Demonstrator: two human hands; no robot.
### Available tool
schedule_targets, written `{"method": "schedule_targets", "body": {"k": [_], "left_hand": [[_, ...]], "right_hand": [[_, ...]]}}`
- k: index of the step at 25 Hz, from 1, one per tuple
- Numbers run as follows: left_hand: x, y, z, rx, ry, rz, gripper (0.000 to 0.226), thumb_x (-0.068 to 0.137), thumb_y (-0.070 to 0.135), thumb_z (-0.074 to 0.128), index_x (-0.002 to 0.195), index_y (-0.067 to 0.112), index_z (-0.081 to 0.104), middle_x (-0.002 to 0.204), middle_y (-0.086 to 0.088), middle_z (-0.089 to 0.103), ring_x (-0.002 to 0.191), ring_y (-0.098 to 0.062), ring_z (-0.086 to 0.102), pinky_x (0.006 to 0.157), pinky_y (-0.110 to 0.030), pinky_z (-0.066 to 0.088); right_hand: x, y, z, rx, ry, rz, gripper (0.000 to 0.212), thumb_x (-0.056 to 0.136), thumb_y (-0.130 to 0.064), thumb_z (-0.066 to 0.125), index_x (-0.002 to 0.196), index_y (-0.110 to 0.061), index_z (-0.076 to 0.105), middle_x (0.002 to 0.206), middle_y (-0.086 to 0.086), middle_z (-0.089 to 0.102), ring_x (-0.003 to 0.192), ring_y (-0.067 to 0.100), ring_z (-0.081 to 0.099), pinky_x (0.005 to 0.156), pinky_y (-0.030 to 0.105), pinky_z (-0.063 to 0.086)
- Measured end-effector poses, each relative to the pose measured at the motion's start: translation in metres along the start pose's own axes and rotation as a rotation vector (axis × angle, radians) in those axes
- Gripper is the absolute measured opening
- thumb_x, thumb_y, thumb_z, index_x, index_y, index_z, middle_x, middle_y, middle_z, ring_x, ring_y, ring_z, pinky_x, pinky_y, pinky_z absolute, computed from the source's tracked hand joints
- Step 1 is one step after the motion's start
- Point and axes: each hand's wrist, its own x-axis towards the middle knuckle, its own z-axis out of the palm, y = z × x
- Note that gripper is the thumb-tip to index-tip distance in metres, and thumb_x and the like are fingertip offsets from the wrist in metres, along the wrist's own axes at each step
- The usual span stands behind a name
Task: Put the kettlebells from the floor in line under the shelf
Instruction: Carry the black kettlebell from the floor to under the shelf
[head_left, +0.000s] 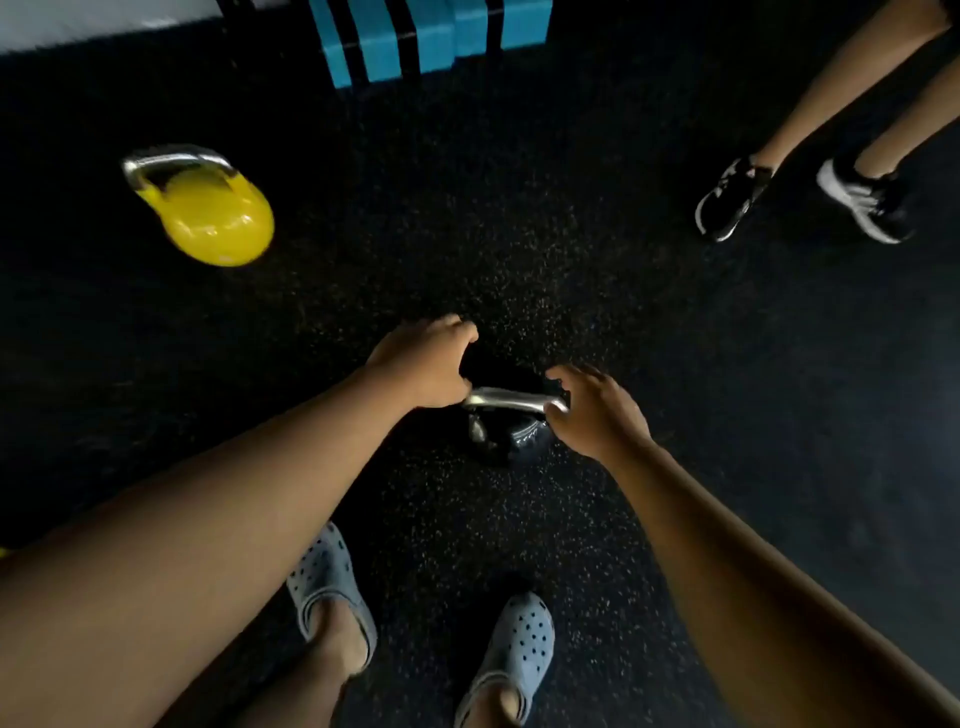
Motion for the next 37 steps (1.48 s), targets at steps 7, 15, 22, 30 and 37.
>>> {"method": "schedule_targets", "body": {"k": [7,15,22,30,37], "left_hand": [[0.11,-0.039,0.165,-0.003,-0.201,0.07,0.029,0.076,0.036,0.075,0.091,0.021,0.055,0.101,0.005,0.057,0.097,-0.022,0.06,0.074,-0.034,0.049],[0.093,-0.051,0.102,-0.307,-0.17,0.072,0.022,0.075,0.019,0.068,0.059,0.023,0.055,0.056,0.006,0.057,0.053,-0.011,0.055,0.047,-0.027,0.038],[0.02,-0.07,-0.109,-0.382,0.164,0.031,0.007,0.075,0.026,0.067,0.075,0.019,0.069,0.062,0.003,0.066,0.057,-0.01,0.064,0.052,-0.031,0.049],[-0.045,-0.169,-0.346,-0.219,0.538,0.009,0.005,0.075,0.029,0.066,0.076,0.024,0.065,0.069,-0.001,0.071,0.066,-0.027,0.069,0.053,-0.031,0.051],[-0.043,-0.243,-0.471,-0.079,0.699,-0.003,0.008,0.078,0.024,0.07,0.082,0.021,0.064,0.074,-0.005,0.071,0.07,-0.033,0.069,0.054,-0.028,0.039]], "right_hand": [[0.09,0.079,0.134,-0.031,-0.083,0.064,0.032,0.084,-0.028,0.068,0.112,-0.013,0.062,0.106,0.008,0.066,0.094,0.026,0.061,0.071,0.035,0.051],[0.086,0.031,0.075,0.124,-0.04,-0.002,0.011,0.076,-0.022,0.069,0.084,-0.016,0.069,0.06,-0.007,0.056,0.047,0.004,0.05,0.04,0.015,0.03],[0.088,-0.13,-0.101,0.094,0.09,-0.2,0.015,0.072,-0.023,0.069,0.062,-0.025,0.058,0.049,-0.011,0.049,0.045,0.01,0.051,0.042,0.015,0.03],[0.145,-0.352,-0.246,0.054,0.329,-0.505,0.012,0.07,-0.017,0.071,0.062,-0.015,0.064,0.052,-0.005,0.059,0.044,0.011,0.049,0.045,0.012,0.028],[0.21,-0.47,-0.304,0.079,0.44,-0.648,0.01,0.076,-0.021,0.07,0.078,-0.012,0.071,0.064,0.001,0.071,0.052,0.013,0.062,0.053,0.021,0.05]]}}
